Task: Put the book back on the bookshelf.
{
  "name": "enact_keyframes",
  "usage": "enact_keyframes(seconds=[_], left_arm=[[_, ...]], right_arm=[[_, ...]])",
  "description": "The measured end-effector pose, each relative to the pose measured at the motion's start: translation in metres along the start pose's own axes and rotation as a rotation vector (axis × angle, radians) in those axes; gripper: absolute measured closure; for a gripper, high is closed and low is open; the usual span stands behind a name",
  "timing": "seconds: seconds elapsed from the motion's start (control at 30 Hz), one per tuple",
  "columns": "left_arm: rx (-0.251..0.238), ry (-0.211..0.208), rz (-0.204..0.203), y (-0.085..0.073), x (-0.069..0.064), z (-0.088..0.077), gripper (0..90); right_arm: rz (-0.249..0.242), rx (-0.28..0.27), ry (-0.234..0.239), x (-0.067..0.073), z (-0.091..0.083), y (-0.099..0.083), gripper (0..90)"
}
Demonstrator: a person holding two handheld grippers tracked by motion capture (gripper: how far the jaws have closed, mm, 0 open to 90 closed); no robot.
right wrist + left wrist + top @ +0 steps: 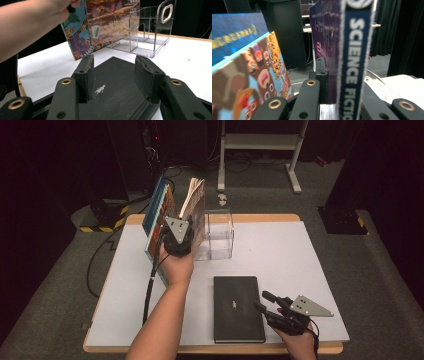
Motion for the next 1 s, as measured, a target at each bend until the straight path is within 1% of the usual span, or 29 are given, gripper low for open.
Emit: enact_keyframes(seconds=[0.1, 0.2, 0.33, 0.37, 0.4, 0.6, 0.67, 0.8, 1.0], left_arm=[[0.004, 0.011, 0.023, -0.002, -0.001, 0.013, 83.5], [0.012, 0.025, 0.026, -0.007, -0.001, 0.025, 83.5], [0.012, 0.030, 0.012, -0.011, 0.002, 0.036, 83.5], [0.014, 0.025, 0.017, -0.012, 0.002, 0.038, 83.6], [0.014, 0.028, 0.038, -0.014, 0.002, 0.040, 83.5], [0.002, 0.029, 0.020, -0.019, 0.005, 0.043, 83.5], [-0.004, 0.031, 0.027, -0.021, 0.005, 0.043, 83.5], [-0.012, 0.028, 0.016, -0.026, 0.007, 0.040, 83.1], [-0.004, 0.048, -0.007, -0.034, 0.013, 0.031, 80.9]], right_arm=[[0.002, 0.000, 0.002, 0.001, -0.001, 0.000, 50.2], [0.003, 0.000, 0.004, 0.001, 0.000, -0.001, 50.3], [0.003, 0.004, 0.007, 0.001, 0.002, -0.002, 50.4], [-0.002, 0.006, 0.005, 0.001, 0.002, -0.003, 50.4], [-0.004, 0.008, 0.006, 0.001, 0.002, -0.003, 50.4], [-0.004, 0.011, 0.019, 0.004, 0.005, -0.004, 50.4], [-0.009, 0.015, 0.021, 0.005, 0.005, -0.005, 50.5], [-0.010, 0.018, 0.023, 0.007, 0.006, -0.005, 50.4], [-0.013, 0.022, 0.031, 0.009, 0.008, -0.005, 50.4]])
Point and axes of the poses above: each handheld gripper's, and its own axes: z roughly forward along the jaws, y roughly out of its top, x roughly to its left, the point moved 6 cm from there along z, roughly forward along the jaws, and after that the axes turned 15 degrees about -z, right-handed, at the moved point
